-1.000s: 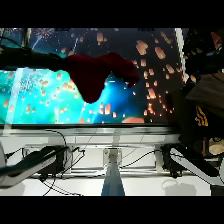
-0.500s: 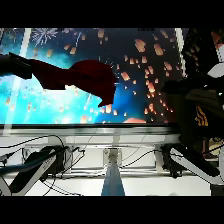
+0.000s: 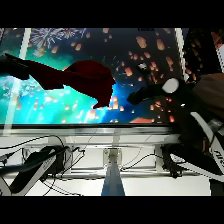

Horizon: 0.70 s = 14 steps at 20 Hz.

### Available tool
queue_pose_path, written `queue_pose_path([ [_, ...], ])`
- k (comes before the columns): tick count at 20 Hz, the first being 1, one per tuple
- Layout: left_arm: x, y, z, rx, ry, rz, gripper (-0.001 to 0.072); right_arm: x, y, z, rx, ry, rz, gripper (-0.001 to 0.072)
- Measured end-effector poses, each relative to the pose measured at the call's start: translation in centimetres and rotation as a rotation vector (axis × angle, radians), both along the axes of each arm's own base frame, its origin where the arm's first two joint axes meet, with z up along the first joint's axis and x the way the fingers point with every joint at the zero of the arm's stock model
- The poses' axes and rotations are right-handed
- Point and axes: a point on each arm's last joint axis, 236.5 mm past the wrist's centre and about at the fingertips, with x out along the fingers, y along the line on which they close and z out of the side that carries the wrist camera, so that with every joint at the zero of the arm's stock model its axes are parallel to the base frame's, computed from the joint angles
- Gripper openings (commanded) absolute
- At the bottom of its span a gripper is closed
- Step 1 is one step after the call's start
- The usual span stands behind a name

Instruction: Fold the clothes and pants, and hang the long-sleeved shirts on hangers.

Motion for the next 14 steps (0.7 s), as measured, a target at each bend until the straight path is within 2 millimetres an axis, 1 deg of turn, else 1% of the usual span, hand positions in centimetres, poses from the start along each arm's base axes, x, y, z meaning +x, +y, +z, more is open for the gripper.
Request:
queue_pose_path([
  [2,0.0,0.0,0.0,0.001,0.000,0.000,0.0016,1.0,1.6,-1.3,-0.008,0.001,-0.043,0.0496],
  [6,0.0,0.0,0.0,0.001,0.000,0.001,0.0017,3.7,3.8,-3.4,-0.011,0.059,-0.122,0.0512],
  [11,0.0,0.0,0.0,0.002,0.000,0.001,0.0017,6.4,6.4,-5.4,-0.031,0.096,-0.095,0.0512],
  [14,0.0,0.1,0.0,0.002,0.001,0.001,0.0017,7.5,7.6,-6.6,-0.031,0.118,-0.087,0.0510],
])
